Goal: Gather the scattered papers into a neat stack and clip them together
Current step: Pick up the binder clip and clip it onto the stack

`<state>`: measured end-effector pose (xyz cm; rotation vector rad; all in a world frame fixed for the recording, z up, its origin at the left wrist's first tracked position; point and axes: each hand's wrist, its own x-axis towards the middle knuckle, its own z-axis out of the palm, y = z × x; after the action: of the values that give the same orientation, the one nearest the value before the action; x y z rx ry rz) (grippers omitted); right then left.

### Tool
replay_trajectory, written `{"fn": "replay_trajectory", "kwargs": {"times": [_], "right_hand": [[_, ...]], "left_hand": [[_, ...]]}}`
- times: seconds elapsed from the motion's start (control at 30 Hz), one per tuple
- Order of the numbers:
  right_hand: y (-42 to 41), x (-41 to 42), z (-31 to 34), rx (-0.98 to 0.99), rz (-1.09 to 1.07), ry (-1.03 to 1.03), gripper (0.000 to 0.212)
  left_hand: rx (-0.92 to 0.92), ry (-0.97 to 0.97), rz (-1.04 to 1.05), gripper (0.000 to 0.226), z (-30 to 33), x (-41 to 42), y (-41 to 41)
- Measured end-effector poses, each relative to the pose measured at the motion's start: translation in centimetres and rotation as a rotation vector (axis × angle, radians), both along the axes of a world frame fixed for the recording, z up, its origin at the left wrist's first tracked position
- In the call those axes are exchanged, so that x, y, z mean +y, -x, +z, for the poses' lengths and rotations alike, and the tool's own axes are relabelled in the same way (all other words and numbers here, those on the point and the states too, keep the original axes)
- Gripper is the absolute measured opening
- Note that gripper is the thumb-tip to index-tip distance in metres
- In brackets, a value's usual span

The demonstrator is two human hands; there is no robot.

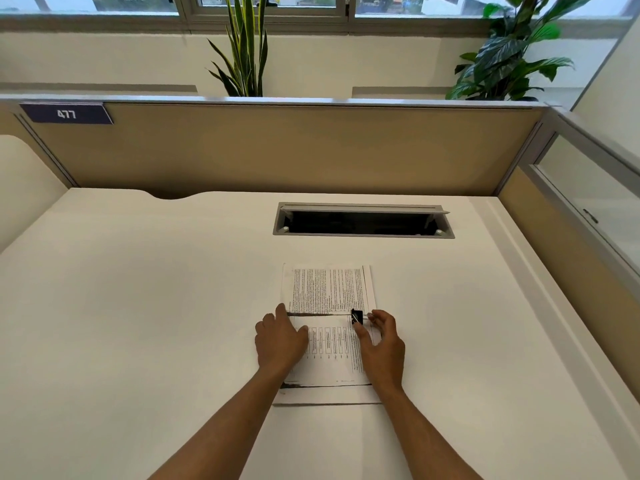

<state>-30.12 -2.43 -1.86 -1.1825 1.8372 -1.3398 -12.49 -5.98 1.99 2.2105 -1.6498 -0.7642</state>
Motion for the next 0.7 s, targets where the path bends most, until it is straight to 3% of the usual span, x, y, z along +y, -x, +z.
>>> {"fn": "replay_trajectory", "kwargs": {"times": [0.23, 0.47, 0.7], "right_hand": [[-0.1, -0.1, -0.6, 0.13, 0.027, -0.018, 0.043], [-0.1, -0.2, -0.8, 0.148, 0.024, -0.023, 0.044], [-0.1, -0.2, -0.8, 0.14, 0.029, -0.027, 0.043]], "left_hand": [[0.092, -0.047, 0.06, 0.062, -0.1, -1.9, 0.2], [0.352, -0.176, 0.272, 0.069, -0.6, -4.4, -1.7], [0.454, -0.202, 0.228, 0.059, -0.8, -5.5, -1.6]]}}
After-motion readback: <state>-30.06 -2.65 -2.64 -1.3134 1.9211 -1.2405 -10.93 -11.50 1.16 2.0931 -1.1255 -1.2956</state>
